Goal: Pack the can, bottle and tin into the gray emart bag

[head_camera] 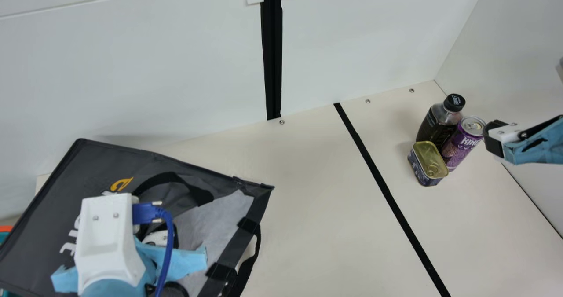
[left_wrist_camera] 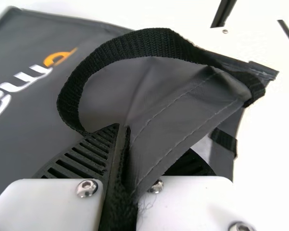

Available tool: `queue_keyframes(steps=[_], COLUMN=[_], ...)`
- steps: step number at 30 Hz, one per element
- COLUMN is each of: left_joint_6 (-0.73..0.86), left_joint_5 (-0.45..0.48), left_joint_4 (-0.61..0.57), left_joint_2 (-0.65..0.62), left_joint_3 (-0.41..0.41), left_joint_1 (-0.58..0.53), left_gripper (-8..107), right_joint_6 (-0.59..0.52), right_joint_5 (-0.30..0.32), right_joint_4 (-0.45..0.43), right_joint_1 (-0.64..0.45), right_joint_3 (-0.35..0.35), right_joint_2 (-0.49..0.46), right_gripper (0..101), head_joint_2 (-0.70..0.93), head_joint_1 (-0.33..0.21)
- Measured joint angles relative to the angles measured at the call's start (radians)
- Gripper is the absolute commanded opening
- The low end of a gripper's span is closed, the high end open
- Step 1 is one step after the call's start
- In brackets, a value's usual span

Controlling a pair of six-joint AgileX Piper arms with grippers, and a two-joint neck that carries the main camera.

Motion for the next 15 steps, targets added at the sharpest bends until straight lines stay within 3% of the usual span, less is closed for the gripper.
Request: queue_keyframes(steps=[15], left_joint_6=[0.181], left_joint_5=[-0.159], left_joint_4=[-0.327], left_joint_2=[-0.002], left_joint_3=[0.027], left_joint_1=[0.162], left_gripper=[10], right_joint_6=[0.0], right_joint_5=[0.0], right_joint_4=[0.0], right_joint_1=[0.0], right_joint_3=[0.0], right_joint_2=[0.0], right_gripper=[91], head_joint_2=[0.0], head_joint_1=[0.0])
